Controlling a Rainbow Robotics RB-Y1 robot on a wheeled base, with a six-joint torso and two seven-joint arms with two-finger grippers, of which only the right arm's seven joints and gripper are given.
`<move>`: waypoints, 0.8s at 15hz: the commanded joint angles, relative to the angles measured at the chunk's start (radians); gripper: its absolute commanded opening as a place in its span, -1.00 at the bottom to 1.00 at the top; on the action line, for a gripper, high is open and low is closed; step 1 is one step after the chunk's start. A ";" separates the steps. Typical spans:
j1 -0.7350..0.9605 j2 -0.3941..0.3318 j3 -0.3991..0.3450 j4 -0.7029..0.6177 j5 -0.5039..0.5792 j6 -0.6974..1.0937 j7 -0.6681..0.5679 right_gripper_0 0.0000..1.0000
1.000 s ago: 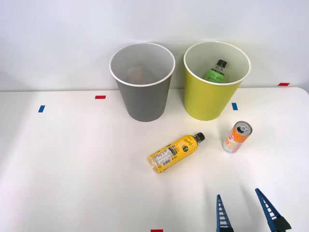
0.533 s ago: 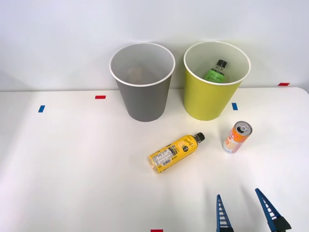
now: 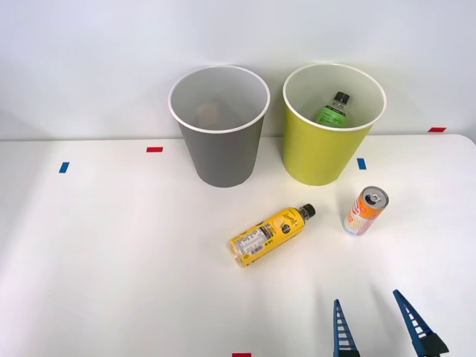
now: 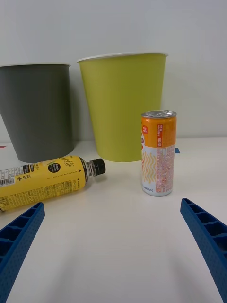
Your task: Put cans in the gray bin, plastic bottles in the light green bin
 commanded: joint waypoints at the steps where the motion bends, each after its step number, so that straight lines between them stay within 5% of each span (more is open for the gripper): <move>1: 0.000 0.000 0.000 0.000 0.000 0.000 0.000 1.00; 12: 0.000 0.000 0.000 0.000 0.000 0.000 0.000 1.00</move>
